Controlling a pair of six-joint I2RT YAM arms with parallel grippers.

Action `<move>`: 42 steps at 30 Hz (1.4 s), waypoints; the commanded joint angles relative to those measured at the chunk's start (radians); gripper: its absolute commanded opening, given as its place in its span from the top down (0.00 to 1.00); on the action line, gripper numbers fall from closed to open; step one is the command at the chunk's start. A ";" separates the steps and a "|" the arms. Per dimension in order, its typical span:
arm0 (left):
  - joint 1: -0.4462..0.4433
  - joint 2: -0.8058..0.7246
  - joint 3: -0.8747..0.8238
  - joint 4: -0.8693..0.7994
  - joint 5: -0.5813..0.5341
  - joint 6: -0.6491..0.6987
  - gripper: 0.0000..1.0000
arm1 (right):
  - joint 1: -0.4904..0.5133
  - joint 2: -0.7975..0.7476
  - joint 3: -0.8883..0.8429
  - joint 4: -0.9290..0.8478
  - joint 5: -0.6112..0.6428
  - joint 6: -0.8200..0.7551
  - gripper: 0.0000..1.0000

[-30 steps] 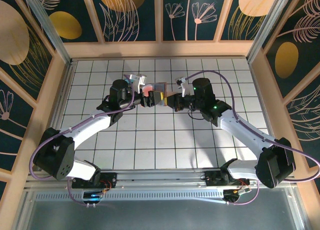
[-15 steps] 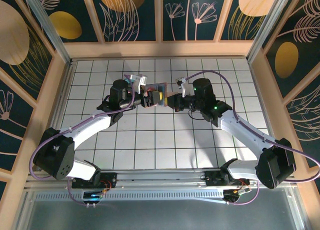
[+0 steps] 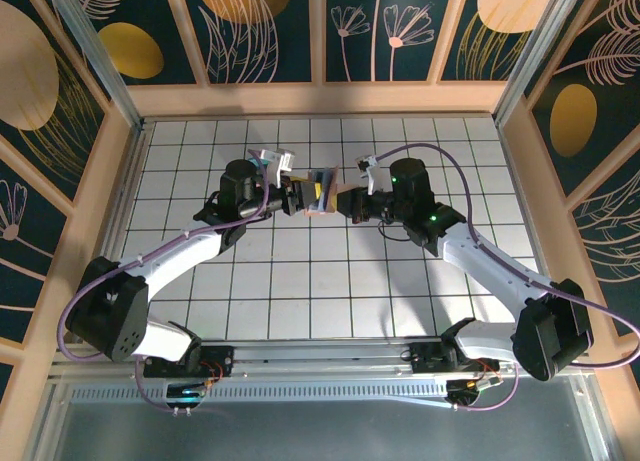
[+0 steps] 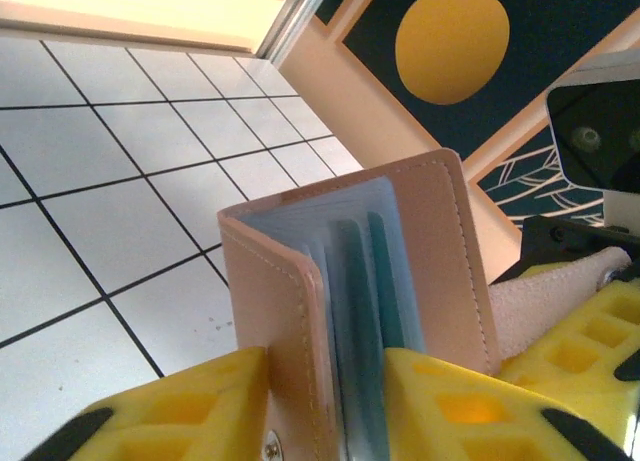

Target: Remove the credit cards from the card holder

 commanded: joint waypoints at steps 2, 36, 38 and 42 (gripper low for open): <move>0.000 -0.021 0.023 0.003 0.003 0.002 0.77 | 0.000 -0.046 -0.009 0.092 -0.044 0.011 1.00; -0.001 -0.134 -0.029 0.048 -0.140 0.038 1.00 | 0.008 0.043 0.044 0.189 0.116 0.095 0.13; -0.001 -0.140 -0.033 0.052 -0.143 0.032 1.00 | 0.009 0.051 0.052 0.181 0.123 0.092 0.19; -0.001 -0.152 -0.035 0.056 -0.151 0.022 1.00 | 0.003 0.053 0.049 0.183 0.118 0.096 0.48</move>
